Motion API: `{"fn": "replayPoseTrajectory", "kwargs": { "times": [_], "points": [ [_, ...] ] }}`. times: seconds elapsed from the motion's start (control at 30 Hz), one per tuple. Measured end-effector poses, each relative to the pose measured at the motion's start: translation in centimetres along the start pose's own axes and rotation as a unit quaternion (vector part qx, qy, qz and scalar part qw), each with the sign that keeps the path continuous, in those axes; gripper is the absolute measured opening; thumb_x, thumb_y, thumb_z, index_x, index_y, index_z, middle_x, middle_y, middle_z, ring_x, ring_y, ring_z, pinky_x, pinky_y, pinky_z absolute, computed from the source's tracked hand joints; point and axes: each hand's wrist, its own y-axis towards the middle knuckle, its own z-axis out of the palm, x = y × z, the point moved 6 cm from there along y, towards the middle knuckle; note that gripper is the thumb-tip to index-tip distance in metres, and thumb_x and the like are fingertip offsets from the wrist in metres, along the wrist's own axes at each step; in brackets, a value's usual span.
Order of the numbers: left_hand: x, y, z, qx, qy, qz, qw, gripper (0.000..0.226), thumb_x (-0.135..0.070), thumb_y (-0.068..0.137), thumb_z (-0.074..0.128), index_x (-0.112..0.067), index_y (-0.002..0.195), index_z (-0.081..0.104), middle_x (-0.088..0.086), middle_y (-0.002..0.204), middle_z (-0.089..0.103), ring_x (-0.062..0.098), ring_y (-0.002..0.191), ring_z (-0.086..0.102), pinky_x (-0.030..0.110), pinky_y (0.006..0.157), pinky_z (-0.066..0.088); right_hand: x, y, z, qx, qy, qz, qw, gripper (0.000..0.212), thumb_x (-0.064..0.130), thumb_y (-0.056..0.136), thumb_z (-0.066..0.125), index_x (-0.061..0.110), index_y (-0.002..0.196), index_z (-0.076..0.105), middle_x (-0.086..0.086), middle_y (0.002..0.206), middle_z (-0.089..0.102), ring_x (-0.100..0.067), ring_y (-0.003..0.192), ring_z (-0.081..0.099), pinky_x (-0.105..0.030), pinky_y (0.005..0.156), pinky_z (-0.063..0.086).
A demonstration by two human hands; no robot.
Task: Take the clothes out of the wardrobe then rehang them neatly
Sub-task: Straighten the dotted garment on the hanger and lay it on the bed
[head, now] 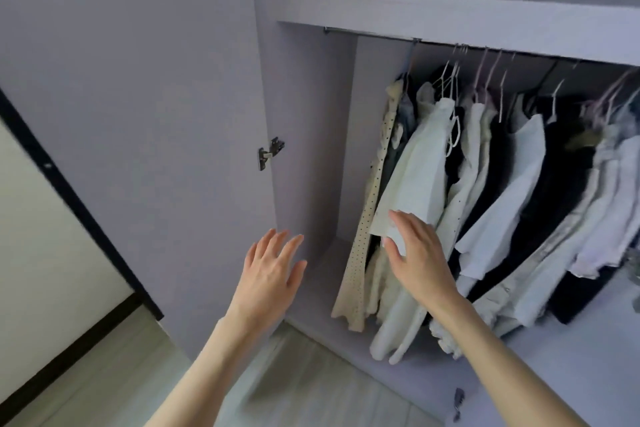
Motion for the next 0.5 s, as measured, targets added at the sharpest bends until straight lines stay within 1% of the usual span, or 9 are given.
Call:
{"fn": "replayPoseTrajectory", "kwargs": {
  "times": [0.07,0.17,0.27,0.33,0.4,0.5],
  "points": [
    [-1.1,3.3,1.3,0.022,-0.010,0.029,0.999,0.052,-0.044,0.092,0.028,-0.016,0.128,0.054,0.007,0.132,0.053,0.031,0.128,0.044,0.044,0.101,0.037,-1.2,2.3,-0.6,-0.008,-0.013,0.004,1.000,0.040,0.012,0.093,0.053,0.004,0.132,0.048,-0.013,0.133,0.052,-0.030,0.127,0.044,-0.052,0.107,0.033],
    [-2.6,7.8,3.2,0.030,-0.014,0.074,0.997,0.050,-0.046,0.093,0.029,-0.020,0.126,0.055,0.003,0.131,0.054,0.028,0.129,0.043,0.042,0.101,0.037,-3.4,5.8,-0.9,-0.003,-0.023,0.020,1.000,0.040,0.012,0.096,0.046,0.006,0.136,0.044,-0.010,0.140,0.045,-0.025,0.134,0.035,-0.043,0.112,0.027],
    [-3.7,12.5,5.1,0.052,-0.035,0.072,0.995,0.042,-0.041,0.098,0.035,-0.025,0.136,0.044,-0.004,0.143,0.040,0.019,0.138,0.026,0.034,0.110,0.023,-5.2,10.3,-1.2,-0.007,-0.034,0.005,0.999,0.041,0.011,0.097,0.043,0.006,0.137,0.042,-0.009,0.143,0.041,-0.023,0.137,0.030,-0.036,0.116,0.016],
    [-4.5,15.8,6.1,0.047,-0.058,0.062,0.995,0.043,-0.039,0.099,0.034,-0.025,0.139,0.038,-0.007,0.145,0.037,0.014,0.138,0.024,0.030,0.111,0.021,-6.1,14.0,-1.5,-0.013,-0.042,-0.023,0.999,0.040,0.010,0.097,0.042,0.006,0.137,0.042,-0.009,0.144,0.040,-0.023,0.138,0.029,-0.030,0.115,0.008],
    [-5.6,19.0,6.8,0.044,-0.094,0.047,0.994,0.045,-0.041,0.098,0.033,-0.025,0.141,0.034,-0.007,0.144,0.038,0.012,0.136,0.027,0.030,0.111,0.025,-6.6,17.9,-2.2,-0.031,-0.056,-0.054,0.996,0.039,0.009,0.096,0.044,0.004,0.134,0.046,-0.011,0.141,0.044,-0.026,0.137,0.032,-0.031,0.113,0.008],
    [-7.7,23.9,7.9,0.029,-0.118,0.043,0.992,0.046,-0.039,0.099,0.034,-0.023,0.141,0.033,-0.006,0.141,0.042,0.012,0.130,0.035,0.025,0.106,0.028,-7.5,23.7,-2.2,-0.019,-0.105,-0.098,0.989,0.040,0.007,0.092,0.051,-0.001,0.131,0.048,-0.017,0.137,0.047,-0.032,0.134,0.036,-0.035,0.111,0.015]
  ]
}}
